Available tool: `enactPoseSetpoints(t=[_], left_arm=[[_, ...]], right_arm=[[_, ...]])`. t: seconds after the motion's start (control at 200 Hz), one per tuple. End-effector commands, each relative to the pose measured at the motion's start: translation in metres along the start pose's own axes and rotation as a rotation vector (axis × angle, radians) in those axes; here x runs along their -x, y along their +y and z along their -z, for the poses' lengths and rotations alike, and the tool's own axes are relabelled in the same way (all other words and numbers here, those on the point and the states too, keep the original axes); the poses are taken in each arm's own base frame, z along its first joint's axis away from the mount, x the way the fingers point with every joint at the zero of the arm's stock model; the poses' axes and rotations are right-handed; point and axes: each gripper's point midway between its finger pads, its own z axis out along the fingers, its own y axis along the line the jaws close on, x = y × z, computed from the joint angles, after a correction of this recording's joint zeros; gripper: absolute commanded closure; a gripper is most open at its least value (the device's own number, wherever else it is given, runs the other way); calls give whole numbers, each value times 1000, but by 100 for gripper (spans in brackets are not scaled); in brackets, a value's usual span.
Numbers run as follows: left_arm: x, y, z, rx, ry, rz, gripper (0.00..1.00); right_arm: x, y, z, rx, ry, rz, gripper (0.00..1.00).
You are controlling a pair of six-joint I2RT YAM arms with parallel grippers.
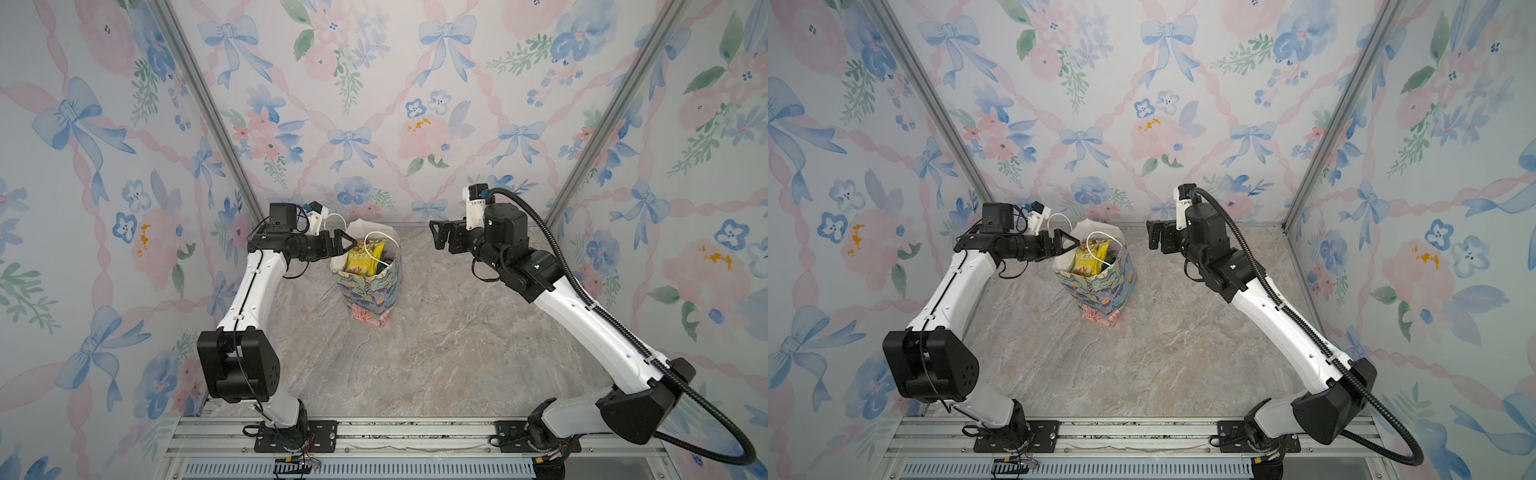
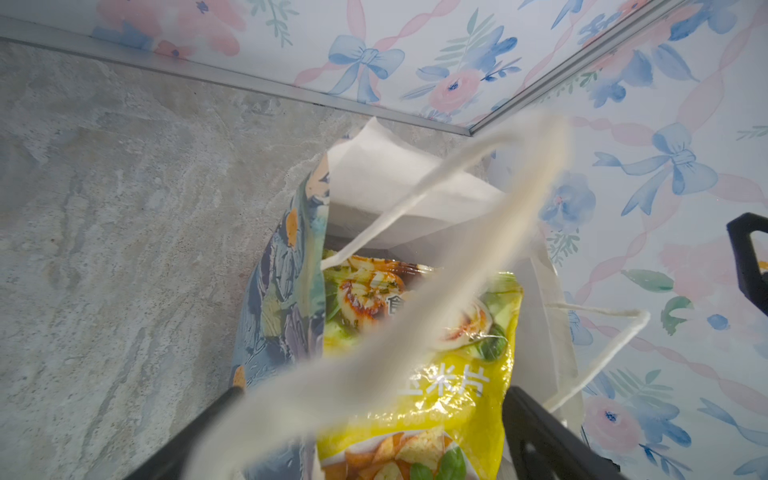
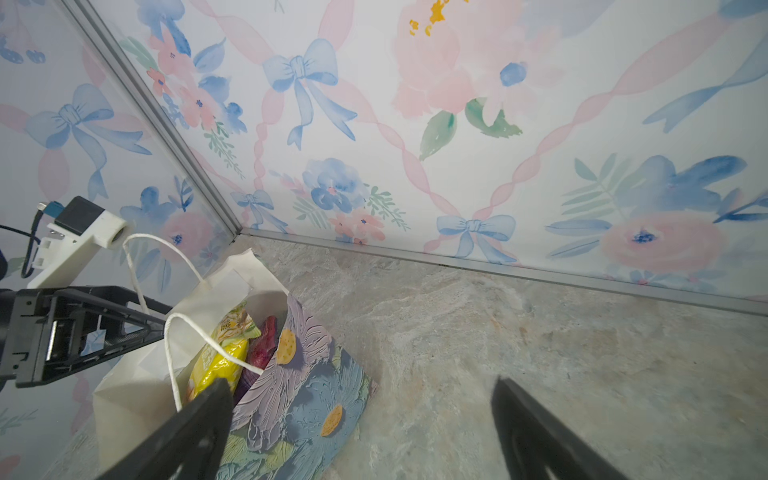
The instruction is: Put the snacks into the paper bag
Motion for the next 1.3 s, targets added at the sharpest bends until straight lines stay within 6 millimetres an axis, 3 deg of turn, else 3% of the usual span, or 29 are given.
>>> enactPoseSetpoints(t=[0.0,0.265,0.62,0.82,0.98,1.115,1.295], left_arm=[[14,-13,15,5,-57,-54,2],[14,-16,31,61,-99,-79,2],[24,-39,112,269,-362,-179,2],[-4,-47,173,378,-662,-205,2],[-44,-28,208,458,-963,-231,2],[-81,13,191,475,-1037,-140,2],[-103,61,158,560,-981,-81,2]], right_arm=[[5,-13,12,-31,-27,-23,2],[4,-31,24,-63,-37,-27,4],[-9,-54,34,-103,-46,-7,3],[-49,-94,41,-220,-7,-22,3],[-98,-135,55,-342,-14,-12,3],[-137,-162,65,-415,-45,42,3],[-169,-194,68,-530,-45,96,3]])
